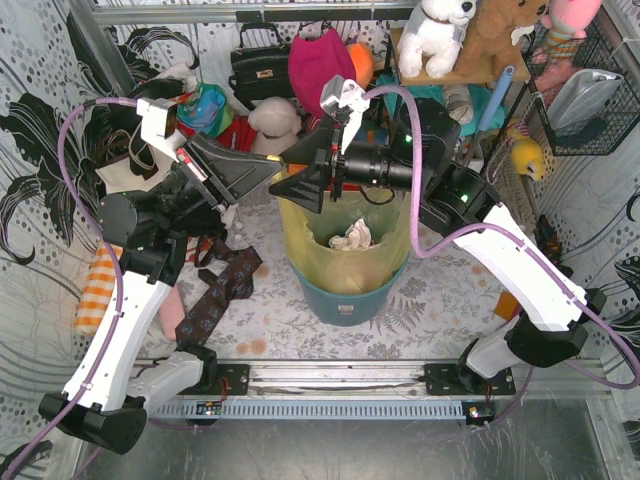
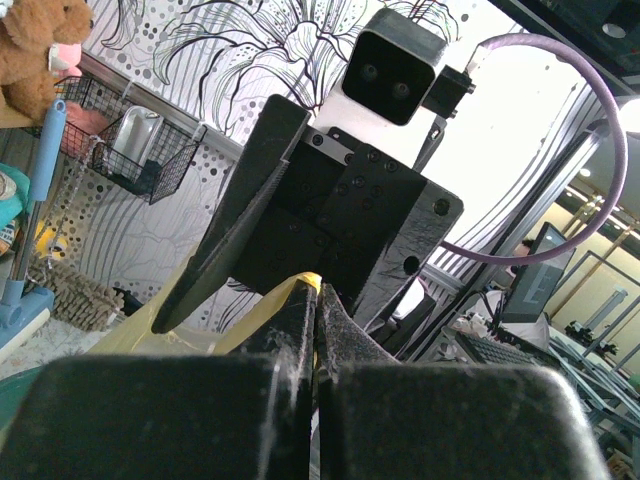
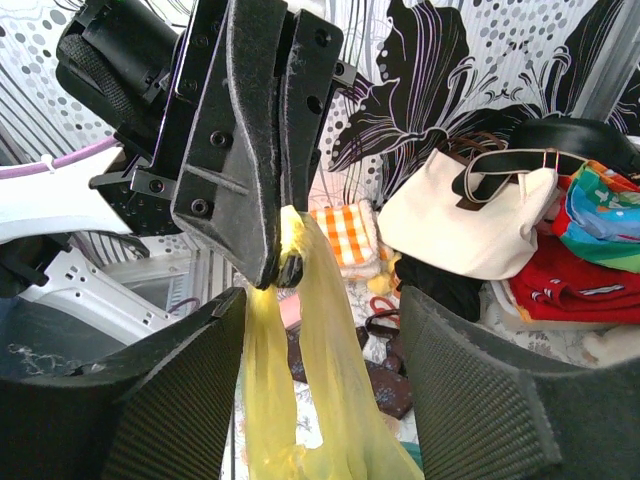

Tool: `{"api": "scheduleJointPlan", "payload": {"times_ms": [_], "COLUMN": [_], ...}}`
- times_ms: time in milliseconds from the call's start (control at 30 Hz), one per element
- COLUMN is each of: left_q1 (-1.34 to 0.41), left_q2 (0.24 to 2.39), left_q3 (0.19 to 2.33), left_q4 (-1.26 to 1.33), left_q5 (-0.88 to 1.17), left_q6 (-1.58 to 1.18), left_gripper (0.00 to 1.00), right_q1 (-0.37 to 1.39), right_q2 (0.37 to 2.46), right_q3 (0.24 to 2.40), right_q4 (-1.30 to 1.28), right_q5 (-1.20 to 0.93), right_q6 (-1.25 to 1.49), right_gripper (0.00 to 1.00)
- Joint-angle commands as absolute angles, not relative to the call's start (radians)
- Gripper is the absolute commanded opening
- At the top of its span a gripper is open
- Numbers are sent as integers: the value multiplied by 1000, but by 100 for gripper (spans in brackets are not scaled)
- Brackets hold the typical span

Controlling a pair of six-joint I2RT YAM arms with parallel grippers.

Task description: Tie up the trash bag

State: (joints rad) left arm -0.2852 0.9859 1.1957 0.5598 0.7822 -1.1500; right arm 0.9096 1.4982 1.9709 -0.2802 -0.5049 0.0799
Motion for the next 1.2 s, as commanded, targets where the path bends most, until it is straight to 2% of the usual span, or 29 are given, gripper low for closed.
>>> {"api": "scheduleJointPlan", "payload": {"times_ms": [0, 67, 233, 267, 333, 433, 467, 633, 833, 1167], "left_q1": [-282, -282, -282, -281, -282, -282, -281, -282, -282, -282], "left_q2": [976, 976, 968, 965, 959, 941, 932, 861, 792, 862], "left_q3": [1220, 1219, 1216, 1218, 1239, 1293, 1312, 1345, 1236, 1015], "left_q4": [571, 572, 573, 568, 532, 421, 355, 179, 218, 737], "left_q5": [794, 792, 788, 786, 789, 778, 767, 693, 685, 810], "left_q6": [-1173, -1175, -1168, -1157, -1112, -984, -932, -667, -546, -750], "left_gripper": [1, 1, 5, 8, 28, 60, 67, 85, 93, 96], "right_q1": [914, 915, 916, 915, 915, 915, 915, 915, 915, 914], "right_q2": [1508, 1512, 1502, 1497, 1486, 1460, 1454, 1428, 1408, 1415], "right_q3": [1990, 1988, 1955, 1947, 1933, 1906, 1898, 1877, 1871, 1903], "right_q4": [-207, -202, -169, -164, -160, -151, -150, -152, -146, -143], "right_q5": [-547, -552, -542, -538, -526, -519, -515, -503, -508, -538], "right_q6": [51, 51, 62, 67, 73, 82, 86, 98, 109, 133], "right_gripper": [59, 51, 16, 9, 0, 0, 0, 0, 0, 0]}}
